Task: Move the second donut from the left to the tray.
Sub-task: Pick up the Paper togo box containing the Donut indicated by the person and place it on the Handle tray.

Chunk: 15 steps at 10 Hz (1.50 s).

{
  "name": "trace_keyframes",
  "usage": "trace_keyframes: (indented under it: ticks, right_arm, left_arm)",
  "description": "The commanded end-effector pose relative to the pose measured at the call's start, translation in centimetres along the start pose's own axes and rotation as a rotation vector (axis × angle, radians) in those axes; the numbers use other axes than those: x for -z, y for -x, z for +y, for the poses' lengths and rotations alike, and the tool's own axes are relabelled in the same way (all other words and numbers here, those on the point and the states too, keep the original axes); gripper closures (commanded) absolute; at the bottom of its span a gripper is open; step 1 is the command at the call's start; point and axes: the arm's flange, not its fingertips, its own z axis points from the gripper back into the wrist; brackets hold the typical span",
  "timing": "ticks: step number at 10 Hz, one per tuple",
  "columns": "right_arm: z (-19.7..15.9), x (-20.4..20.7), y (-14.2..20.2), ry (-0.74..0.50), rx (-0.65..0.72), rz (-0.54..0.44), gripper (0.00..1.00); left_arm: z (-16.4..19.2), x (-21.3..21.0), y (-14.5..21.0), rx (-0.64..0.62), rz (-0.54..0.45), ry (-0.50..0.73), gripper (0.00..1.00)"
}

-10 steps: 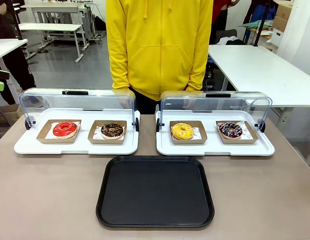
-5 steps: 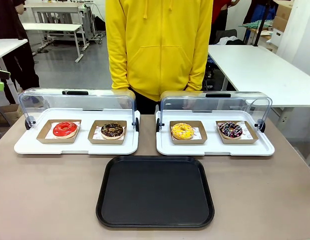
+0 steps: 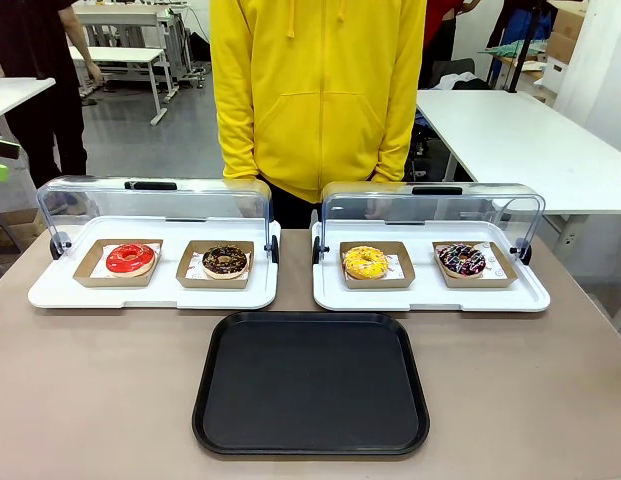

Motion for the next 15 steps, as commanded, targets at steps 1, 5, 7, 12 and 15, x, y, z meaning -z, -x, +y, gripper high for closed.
trace_keyframes:
  ticks: [1, 5, 7, 12, 15]
  right_arm:
    - [-0.42, 0.11, -0.27, 0.003, -0.026, -0.030, 0.00]
    - [-0.42, 0.11, -0.27, 0.003, -0.026, -0.030, 0.00]
    - [-0.42, 0.11, -0.27, 0.003, -0.026, -0.030, 0.00]
    - [-0.42, 0.11, -0.27, 0.003, -0.026, -0.030, 0.00]
    - [-0.42, 0.11, -0.27, 0.003, -0.026, -0.030, 0.00]
  left_arm:
    - [0.00, -0.03, -0.10, 0.006, -0.019, 0.007, 0.00]
    - [0.00, -0.03, -0.10, 0.006, -0.019, 0.007, 0.00]
    - [0.00, -0.03, -0.10, 0.006, -0.019, 0.007, 0.00]
    - [0.00, -0.03, -0.10, 0.006, -0.019, 0.007, 0.00]
    - [0.00, -0.03, -0.10, 0.006, -0.019, 0.007, 0.00]
